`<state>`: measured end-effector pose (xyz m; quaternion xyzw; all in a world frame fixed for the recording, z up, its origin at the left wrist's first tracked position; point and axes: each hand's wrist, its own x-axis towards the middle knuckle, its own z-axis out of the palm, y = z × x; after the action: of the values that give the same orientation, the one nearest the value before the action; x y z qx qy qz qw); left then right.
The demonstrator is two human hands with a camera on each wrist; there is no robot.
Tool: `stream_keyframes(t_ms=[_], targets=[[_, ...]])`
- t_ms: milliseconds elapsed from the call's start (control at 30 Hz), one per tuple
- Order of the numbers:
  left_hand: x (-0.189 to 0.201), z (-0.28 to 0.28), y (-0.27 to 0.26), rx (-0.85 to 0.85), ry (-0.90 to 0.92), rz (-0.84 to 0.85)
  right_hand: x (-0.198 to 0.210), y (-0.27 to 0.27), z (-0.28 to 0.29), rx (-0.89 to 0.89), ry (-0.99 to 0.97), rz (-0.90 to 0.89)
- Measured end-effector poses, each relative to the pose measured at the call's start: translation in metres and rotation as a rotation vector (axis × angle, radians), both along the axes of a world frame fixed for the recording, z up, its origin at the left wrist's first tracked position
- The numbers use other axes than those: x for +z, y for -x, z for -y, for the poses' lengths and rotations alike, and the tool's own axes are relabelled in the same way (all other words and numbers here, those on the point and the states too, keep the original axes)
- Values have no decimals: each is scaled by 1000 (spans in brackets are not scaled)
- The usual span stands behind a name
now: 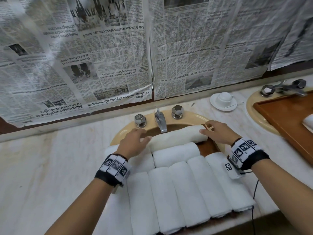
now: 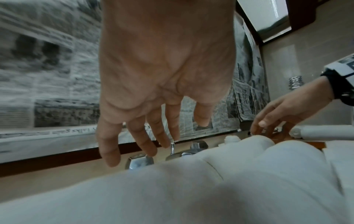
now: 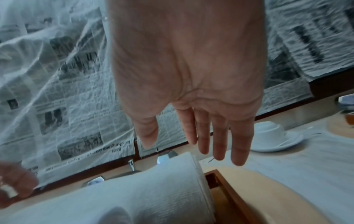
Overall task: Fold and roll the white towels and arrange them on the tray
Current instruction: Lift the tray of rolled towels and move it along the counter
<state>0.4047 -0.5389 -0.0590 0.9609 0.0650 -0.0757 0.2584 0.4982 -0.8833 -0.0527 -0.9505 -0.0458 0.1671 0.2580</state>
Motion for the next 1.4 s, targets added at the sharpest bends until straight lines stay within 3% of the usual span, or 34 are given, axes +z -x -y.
stream_keyframes(t_ms=[200, 333, 500, 700, 1067, 1400], targets=[[-11, -51, 88, 231, 49, 45, -4, 80, 55, -121, -3, 9], [-25, -62, 159, 280, 110, -14, -20, 146, 81, -190, 16, -76], [-38, -34, 229, 334, 372, -101, -36, 201, 76, -188, -31, -95], [-54, -3, 244, 435, 425, -65, -51, 209, 67, -173, -3, -32], [-64, 1, 247, 705, 604, -80, -53, 184, 76, -288, -341, -237], [-65, -28, 288, 792, 633, 11, -61, 232, 44, -288, -375, -172]])
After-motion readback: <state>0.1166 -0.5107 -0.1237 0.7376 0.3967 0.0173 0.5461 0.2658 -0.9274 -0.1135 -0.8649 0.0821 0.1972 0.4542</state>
